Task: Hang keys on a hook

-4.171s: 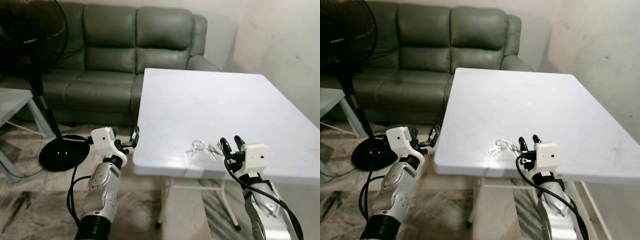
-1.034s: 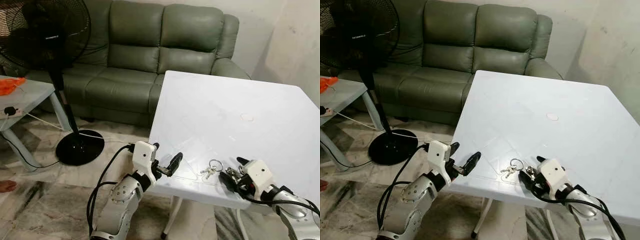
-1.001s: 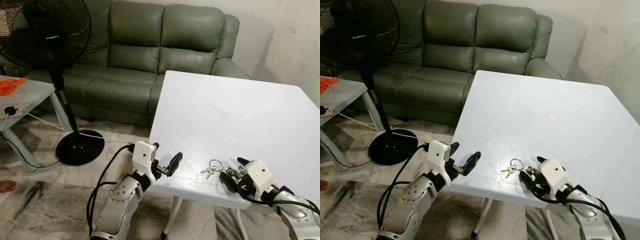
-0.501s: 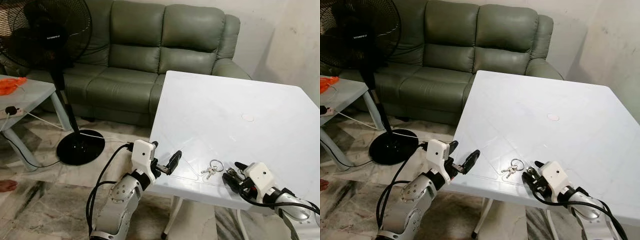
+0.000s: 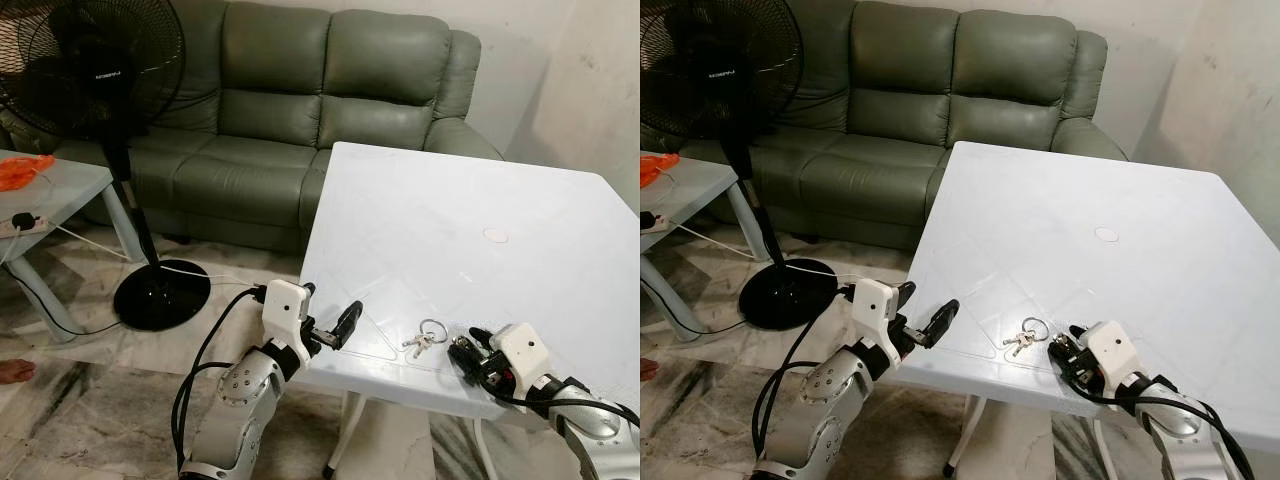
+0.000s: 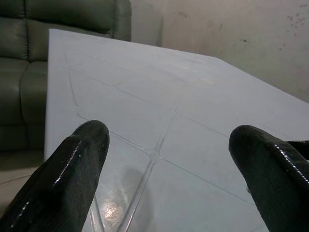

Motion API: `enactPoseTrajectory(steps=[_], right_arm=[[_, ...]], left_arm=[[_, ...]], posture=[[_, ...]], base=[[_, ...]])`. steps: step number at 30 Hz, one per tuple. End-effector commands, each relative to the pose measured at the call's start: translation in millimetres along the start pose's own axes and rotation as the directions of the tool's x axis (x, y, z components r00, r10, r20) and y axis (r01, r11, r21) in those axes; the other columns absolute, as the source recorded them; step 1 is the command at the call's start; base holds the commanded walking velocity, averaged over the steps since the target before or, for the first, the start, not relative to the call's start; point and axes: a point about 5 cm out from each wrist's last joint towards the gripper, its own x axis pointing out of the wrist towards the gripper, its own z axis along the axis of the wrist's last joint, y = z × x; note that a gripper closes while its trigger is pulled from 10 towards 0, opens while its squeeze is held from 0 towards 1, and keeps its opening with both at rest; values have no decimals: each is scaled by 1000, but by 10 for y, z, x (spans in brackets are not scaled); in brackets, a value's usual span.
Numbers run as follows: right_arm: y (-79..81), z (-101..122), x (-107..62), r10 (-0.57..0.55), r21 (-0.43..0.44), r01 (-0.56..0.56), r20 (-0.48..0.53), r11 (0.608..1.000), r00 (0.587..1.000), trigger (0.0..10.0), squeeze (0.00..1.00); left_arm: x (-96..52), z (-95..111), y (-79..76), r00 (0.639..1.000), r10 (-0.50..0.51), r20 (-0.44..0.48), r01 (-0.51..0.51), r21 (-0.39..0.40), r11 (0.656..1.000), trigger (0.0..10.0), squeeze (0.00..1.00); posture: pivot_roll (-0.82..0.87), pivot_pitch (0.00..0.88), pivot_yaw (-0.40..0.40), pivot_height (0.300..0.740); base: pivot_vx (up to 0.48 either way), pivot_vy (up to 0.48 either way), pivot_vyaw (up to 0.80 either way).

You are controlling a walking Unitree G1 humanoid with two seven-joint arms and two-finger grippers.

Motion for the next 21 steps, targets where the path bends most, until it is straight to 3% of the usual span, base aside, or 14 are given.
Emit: enactPoseTrajectory(steps=[1, 2, 3, 4, 8, 9, 10, 11, 12, 13, 14, 15, 16, 21], right_arm=[[-70, -62, -41, -29, 2, 29, -49, 1000, 998, 4471, 0], [-75, -62, -43, -31, -8, 31, -51, 999, 998, 7529, 0], [-78, -60, -44, -32, -15, 31, -52, 999, 998, 7529, 0], [-79, -60, -46, -31, -17, 30, -51, 999, 998, 10000, 0], [-87, -66, -66, -22, -14, 21, -44, 1000, 999, 9608, 0], [-98, -70, -78, -23, -14, 23, -41, 1000, 999, 5451, 0], [-105, -77, -83, -28, -18, 27, -46, 999, 999, 5451, 0], [-113, -90, -86, -35, -9, 34, -52, 999, 998, 10000, 0], [-116, -97, -91, -33, -1, 33, -50, 999, 998, 10000, 0], [-118, -94, -101, -27, -11, 26, -45, 1000, 999, 7176, 0], [-121, -86, -104, -30, -9, 29, -33, 1000, 999, 2980, 0], [-123, -80, -106, -33, -6, 33, -25, 999, 999, 2980, 0], [-123, -76, -106, -31, -5, 31, -21, 1000, 999, 0, 0], [-137, -80, -105, -36, -10, 36, -24, 999, 999, 0, 0]], left_arm=[[5, 41, -8, 1000, 6, 15, -6, -2, 1000, 10000, 0], [5, 40, -8, 1000, 6, 14, -6, -1, 1000, 10000, 0], [5, 40, -8, 1000, 7, 14, -7, -1, 1000, 10000, 0], [5, 40, -8, 1000, 7, 14, -7, -1, 1000, 10000, 0], [6, 36, -12, 1000, 7, 14, -7, -3, 1000, 10000, 0], [9, 35, -13, 1000, 8, 13, -8, -4, 1000, 10000, 0], [10, 35, -13, 1000, 8, 13, -8, -4, 1000, 10000, 0], [9, 36, -12, 1000, 9, 13, -9, -4, 1000, 10000, 0], [9, 36, -12, 1000, 9, 14, -9, -6, 1000, 10000, 0], [8, 35, -13, 1000, 10, 14, -10, -7, 1000, 10000, 0], [8, 35, -13, 1000, 10, 14, -10, -6, 1000, 10000, 0], [9, 35, -14, 1000, 9, 14, -9, -6, 1000, 10000, 0], [9, 35, -14, 1000, 9, 15, -9, -7, 1000, 10000, 0], [15, 33, -22, 1000, 7, 16, -7, -9, 1000, 10000, 0]], posture=[[-19, 40, -64, 740], [-19, 40, -64, 740], [-19, 40, -64, 740], [-19, 40, -64, 740], [-21, 40, -64, 740], [-21, 40, -64, 740], [-21, 40, -64, 740], [-21, 40, -64, 740], [-21, 40, -64, 740], [-22, 40, -65, 740], [-22, 40, -65, 740], [-22, 40, -65, 740], [-22, 40, -65, 740], [-24, 35, -66, 740]], base=[[0, 0, 0], [0, 0, 0], [0, 0, 0], [0, 0, 0], [0, 0, 0], [0, 0, 0], [0, 0, 0], [0, 0, 0], [0, 0, 0], [0, 0, 0], [0, 0, 0], [0, 0, 0], [0, 0, 0], [0, 0, 0]])
